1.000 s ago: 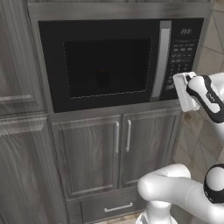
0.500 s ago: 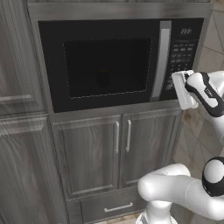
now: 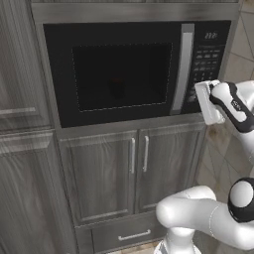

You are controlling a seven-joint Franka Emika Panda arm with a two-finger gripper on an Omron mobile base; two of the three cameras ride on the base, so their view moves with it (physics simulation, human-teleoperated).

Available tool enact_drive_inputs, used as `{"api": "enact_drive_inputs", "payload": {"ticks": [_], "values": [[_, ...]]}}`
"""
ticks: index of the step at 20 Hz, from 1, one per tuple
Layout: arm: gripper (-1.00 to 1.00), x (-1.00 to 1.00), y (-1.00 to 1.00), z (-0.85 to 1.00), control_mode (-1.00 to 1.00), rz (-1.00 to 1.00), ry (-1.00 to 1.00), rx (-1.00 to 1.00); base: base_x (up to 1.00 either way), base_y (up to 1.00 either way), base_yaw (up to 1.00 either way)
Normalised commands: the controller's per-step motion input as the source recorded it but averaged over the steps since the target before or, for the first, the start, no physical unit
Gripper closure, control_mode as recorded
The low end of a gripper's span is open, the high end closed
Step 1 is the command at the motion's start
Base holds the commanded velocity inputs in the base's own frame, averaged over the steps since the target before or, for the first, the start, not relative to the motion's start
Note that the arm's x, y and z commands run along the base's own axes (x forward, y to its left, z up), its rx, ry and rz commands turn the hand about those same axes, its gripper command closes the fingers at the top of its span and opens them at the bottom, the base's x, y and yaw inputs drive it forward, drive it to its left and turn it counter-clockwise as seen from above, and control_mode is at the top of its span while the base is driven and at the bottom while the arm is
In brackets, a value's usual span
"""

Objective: Place the microwavable item in the microwave. Then, close the microwave door and press the start button.

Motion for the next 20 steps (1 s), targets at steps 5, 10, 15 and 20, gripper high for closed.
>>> {"api": "enact_drive_inputs", "payload": {"ticks": [5, 10, 15, 20], "values": [[-1.0, 0.42, 0.0, -0.31, -1.0, 0.0, 0.02, 0.0, 0.0, 0.0, 0.0], [-1.0, 0.42, 0.0, -0.39, -1.0, 0.0, 0.0, 0.0, 0.0, 0.0, 0.0], [-1.0, 0.33, 0.0, -0.5, -1.0, 0.0, 0.0, 0.0, 0.0, 0.0, 0.0], [-1.0, 0.37, 0.0, -0.58, -1.0, 0.0, 0.0, 0.0, 0.0, 0.0, 0.0]]}}
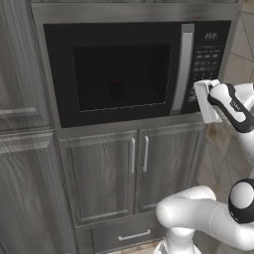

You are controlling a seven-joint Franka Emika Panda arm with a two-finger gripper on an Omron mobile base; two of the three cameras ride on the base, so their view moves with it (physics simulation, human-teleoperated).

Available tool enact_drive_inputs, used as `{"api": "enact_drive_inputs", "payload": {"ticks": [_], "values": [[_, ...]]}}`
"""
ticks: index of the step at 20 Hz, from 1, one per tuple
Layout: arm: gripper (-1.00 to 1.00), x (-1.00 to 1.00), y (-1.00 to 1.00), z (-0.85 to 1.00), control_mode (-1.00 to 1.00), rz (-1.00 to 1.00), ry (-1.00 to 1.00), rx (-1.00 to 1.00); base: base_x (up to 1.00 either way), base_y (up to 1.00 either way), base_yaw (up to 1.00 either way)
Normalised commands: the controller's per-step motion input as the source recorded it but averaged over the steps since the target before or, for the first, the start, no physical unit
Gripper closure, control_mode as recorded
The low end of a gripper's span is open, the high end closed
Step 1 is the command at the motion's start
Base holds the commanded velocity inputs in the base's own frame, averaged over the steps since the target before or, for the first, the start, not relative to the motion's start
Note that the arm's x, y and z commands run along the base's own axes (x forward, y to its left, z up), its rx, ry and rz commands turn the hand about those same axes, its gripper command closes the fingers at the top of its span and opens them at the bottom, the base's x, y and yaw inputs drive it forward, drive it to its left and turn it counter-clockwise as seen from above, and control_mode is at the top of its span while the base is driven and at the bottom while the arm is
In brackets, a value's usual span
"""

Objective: Place the microwavable item in the microwave. Then, close the microwave door and press the start button.

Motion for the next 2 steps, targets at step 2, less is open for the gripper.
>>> {"api": "enact_drive_inputs", "payload": {"ticks": [2], "values": [[-1.0, 0.37, 0.0, -0.6, -1.0, 0.0, 0.0, 0.0, 0.0, 0.0, 0.0]]}}
